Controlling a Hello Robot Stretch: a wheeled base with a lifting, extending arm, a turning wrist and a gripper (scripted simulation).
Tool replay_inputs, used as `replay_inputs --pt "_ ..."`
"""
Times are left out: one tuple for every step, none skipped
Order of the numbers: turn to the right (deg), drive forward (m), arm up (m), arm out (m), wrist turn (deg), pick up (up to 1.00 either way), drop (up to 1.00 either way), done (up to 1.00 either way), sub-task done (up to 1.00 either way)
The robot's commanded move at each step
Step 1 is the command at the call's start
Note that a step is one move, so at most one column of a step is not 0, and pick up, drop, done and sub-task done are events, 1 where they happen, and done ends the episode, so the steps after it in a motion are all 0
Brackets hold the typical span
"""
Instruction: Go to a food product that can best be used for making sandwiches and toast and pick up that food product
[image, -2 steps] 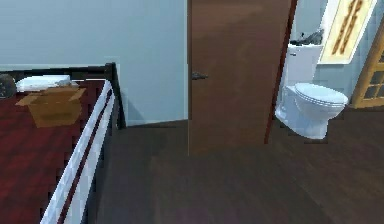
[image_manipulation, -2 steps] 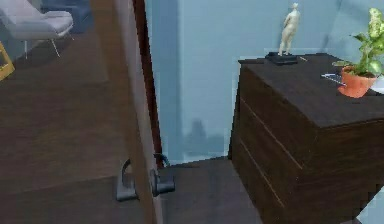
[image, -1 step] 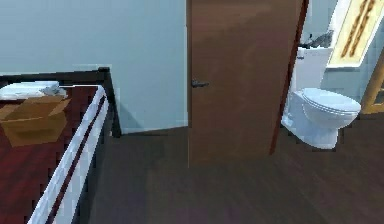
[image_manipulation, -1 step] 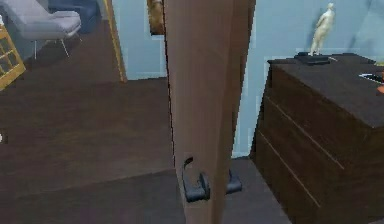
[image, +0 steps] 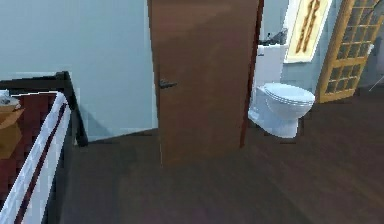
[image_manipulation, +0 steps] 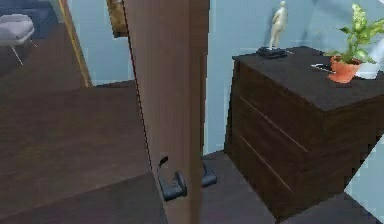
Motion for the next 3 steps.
replay_inputs --pt "0.0 0.45 0.0 0.0 0.0 0.0 0.0 0.0 0.0" --pt "45.0 0.0 0.0 0.0 0.0 0.0 0.0 0.0 0.0" --pt "18.0 0.0 0.0 0.0 0.0 0.0 0.0 0.0 0.0"
